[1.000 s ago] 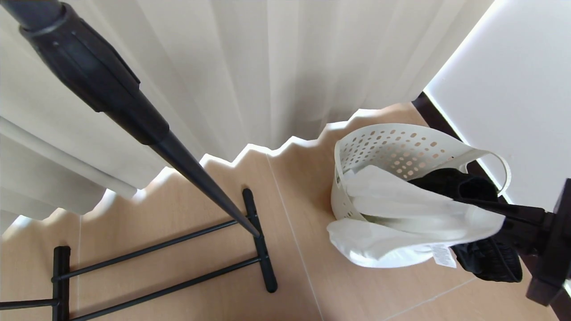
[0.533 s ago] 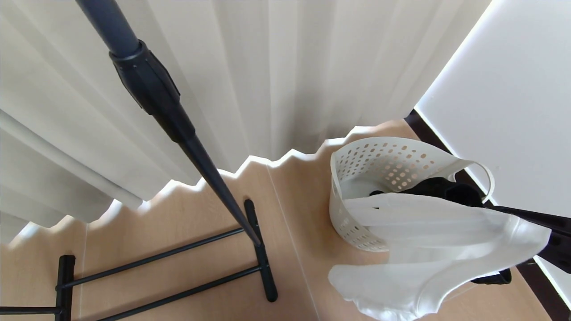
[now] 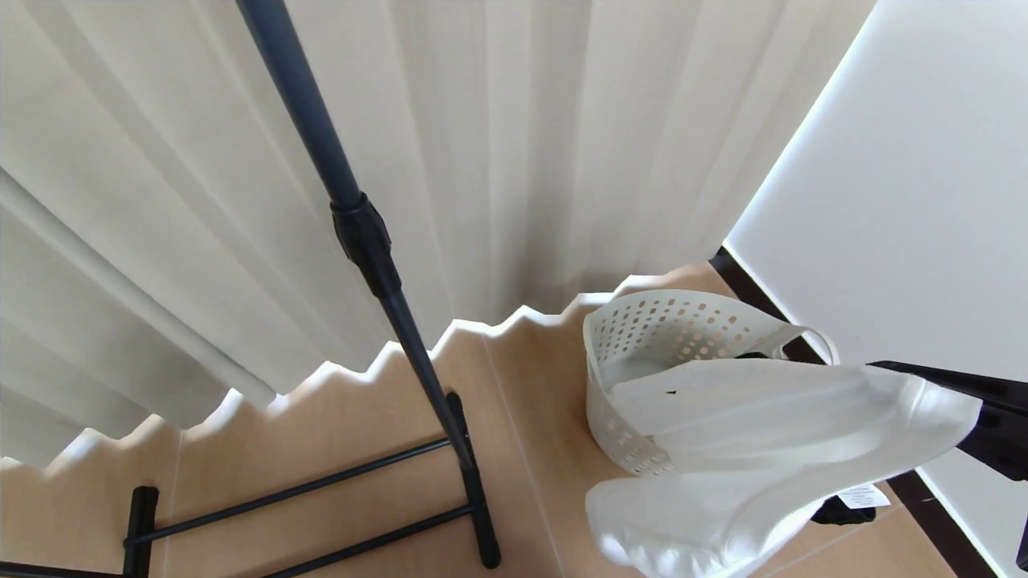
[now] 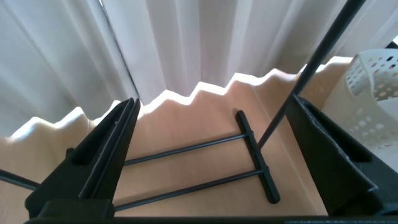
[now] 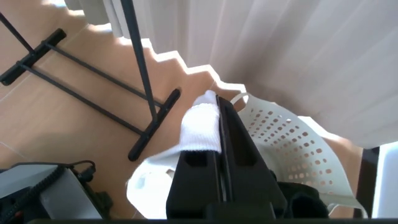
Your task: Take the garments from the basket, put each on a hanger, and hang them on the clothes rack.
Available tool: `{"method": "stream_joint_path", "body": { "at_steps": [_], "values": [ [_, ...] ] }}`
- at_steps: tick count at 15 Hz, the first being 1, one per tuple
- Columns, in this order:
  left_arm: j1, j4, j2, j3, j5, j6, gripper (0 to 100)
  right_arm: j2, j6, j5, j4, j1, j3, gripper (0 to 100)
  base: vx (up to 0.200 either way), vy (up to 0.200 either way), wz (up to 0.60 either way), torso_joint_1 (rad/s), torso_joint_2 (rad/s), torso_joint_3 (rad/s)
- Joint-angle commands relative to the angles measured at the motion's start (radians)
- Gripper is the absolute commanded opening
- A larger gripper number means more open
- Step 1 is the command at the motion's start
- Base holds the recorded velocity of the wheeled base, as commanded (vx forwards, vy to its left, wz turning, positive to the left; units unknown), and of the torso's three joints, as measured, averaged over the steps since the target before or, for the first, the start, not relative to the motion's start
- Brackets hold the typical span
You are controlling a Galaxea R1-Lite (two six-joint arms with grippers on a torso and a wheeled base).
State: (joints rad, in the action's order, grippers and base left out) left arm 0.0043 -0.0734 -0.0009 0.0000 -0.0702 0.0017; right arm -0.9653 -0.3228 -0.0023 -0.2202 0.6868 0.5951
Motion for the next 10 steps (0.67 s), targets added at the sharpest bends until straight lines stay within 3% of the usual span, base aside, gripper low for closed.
{"method": "stream_joint_path", "body": {
  "at_steps": [1, 10],
  "values": [
    [0.0, 0.0, 0.001, 0.0, 0.0, 0.0, 100, -0.007, -0.001, -0.001, -0.001, 0.0, 0.0, 0, 0.0, 0.0, 0.0, 0.08, -0.45, -0.168],
    [0.0, 0.0, 0.001, 0.0, 0.0, 0.0, 100, -0.009, -0.001, -0.002, -0.001, 0.0, 0.0, 0, 0.0, 0.0, 0.0, 0.125, -0.47, -0.156]
  ]
}}
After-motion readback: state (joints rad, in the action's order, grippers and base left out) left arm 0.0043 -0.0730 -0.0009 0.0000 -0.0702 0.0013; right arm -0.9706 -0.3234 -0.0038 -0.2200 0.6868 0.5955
